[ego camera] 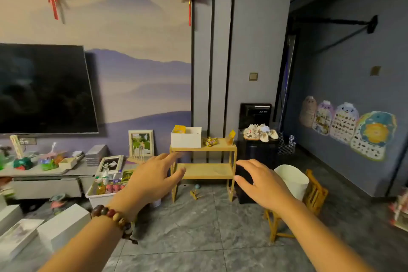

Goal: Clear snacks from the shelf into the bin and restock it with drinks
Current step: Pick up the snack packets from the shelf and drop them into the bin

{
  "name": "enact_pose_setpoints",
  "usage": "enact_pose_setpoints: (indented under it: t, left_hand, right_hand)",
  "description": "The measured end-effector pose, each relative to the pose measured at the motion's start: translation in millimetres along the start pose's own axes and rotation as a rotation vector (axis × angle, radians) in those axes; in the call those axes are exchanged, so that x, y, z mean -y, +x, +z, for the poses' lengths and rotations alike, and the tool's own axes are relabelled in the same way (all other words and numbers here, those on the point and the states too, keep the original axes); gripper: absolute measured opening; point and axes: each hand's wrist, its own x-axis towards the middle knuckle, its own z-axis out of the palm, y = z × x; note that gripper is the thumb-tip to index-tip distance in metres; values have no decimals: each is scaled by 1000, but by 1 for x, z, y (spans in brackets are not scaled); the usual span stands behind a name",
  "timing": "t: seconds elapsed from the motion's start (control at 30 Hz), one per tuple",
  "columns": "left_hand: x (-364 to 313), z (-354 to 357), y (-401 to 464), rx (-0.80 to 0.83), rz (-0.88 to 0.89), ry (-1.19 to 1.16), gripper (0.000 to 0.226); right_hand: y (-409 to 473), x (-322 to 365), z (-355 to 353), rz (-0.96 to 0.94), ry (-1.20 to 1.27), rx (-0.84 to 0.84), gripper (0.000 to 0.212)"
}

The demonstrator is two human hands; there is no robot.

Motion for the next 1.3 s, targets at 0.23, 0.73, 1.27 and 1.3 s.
enact_pose_setpoints:
  t: [0.23,0.73,1.27,1.3]
  left_hand:
    - [-15,35,33,-6,-22,-47,52]
    - [31,75,142,-60,-12,-57,58]
    - [180,65,389,-119,53,-40,71]
    - [185,69,403,-115,53,-42,76]
  right_hand:
    - [12,-46,5,25,26,15,45]
    - [126,-85,39,2,20,2,47]
    - [398,-92,92,13,11,-135,48]
    - [410,-97,96,18,14,-140,48]
